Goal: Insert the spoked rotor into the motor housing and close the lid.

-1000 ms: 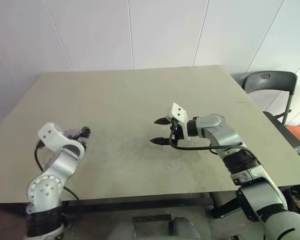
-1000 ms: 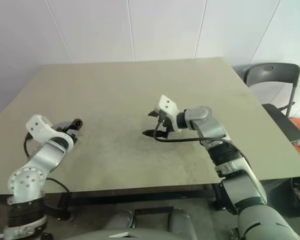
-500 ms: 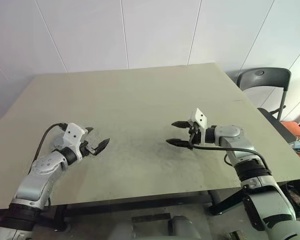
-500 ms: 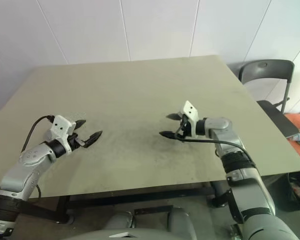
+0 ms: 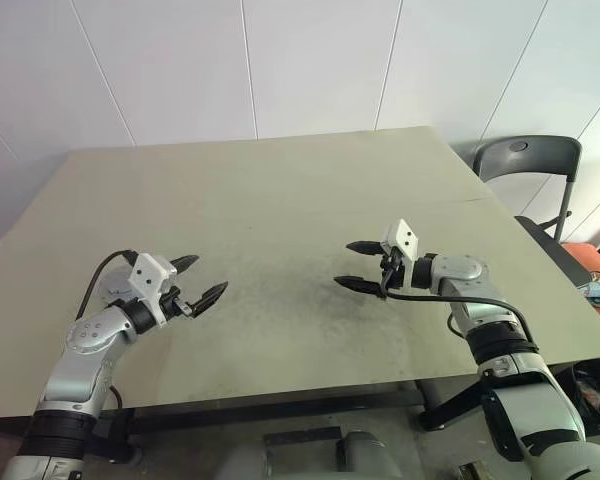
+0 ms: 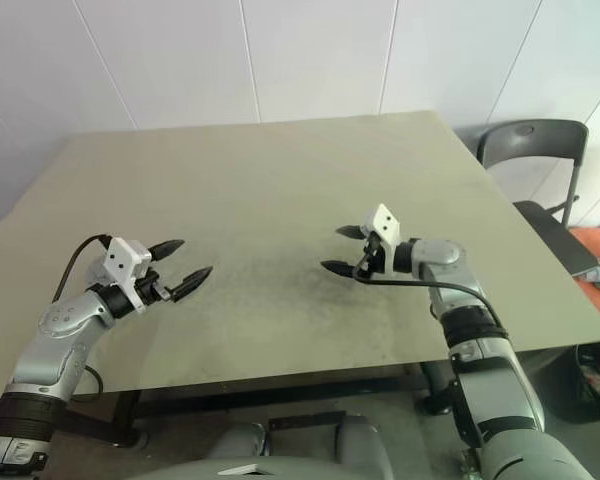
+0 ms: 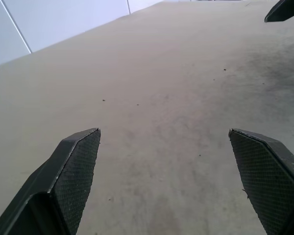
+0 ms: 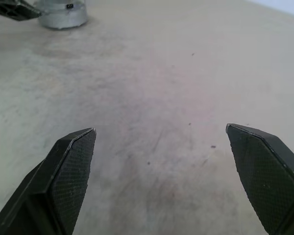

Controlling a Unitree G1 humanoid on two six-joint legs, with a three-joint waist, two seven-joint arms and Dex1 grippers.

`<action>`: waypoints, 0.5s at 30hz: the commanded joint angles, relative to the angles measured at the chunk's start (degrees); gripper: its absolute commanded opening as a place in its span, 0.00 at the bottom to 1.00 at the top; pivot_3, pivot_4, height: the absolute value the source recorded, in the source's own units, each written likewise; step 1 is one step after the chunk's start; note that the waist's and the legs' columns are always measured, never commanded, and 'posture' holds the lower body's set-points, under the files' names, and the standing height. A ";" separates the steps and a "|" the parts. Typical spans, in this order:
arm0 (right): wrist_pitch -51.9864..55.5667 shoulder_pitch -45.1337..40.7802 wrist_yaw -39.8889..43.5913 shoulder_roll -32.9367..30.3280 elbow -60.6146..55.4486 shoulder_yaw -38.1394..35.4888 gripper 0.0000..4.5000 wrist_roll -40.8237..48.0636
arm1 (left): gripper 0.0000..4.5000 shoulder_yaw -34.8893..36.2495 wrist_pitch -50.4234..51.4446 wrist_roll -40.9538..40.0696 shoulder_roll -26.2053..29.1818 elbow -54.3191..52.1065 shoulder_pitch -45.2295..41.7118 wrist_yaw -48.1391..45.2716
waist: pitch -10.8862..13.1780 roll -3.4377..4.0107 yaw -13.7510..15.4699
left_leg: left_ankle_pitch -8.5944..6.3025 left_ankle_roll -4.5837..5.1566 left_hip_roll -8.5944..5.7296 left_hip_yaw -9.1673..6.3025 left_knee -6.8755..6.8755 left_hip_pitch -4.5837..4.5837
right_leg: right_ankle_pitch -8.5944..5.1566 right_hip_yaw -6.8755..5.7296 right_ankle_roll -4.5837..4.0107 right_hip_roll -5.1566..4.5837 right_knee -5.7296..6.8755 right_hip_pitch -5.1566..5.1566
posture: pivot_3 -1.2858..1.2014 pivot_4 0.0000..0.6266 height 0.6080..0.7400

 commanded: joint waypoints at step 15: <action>-2.30 0.25 -1.07 1.44 -0.32 -2.52 1.00 0.56 | 0.99 6.33 -4.12 3.74 -3.74 0.29 -0.39 3.28 | -0.01 0.01 -0.01 | 0.00 0.00 0.00 0.00 0.02 0.03 | 0.13 0.00 0.12 0.01 0.03 0.03 | 0.52 0.00 1.00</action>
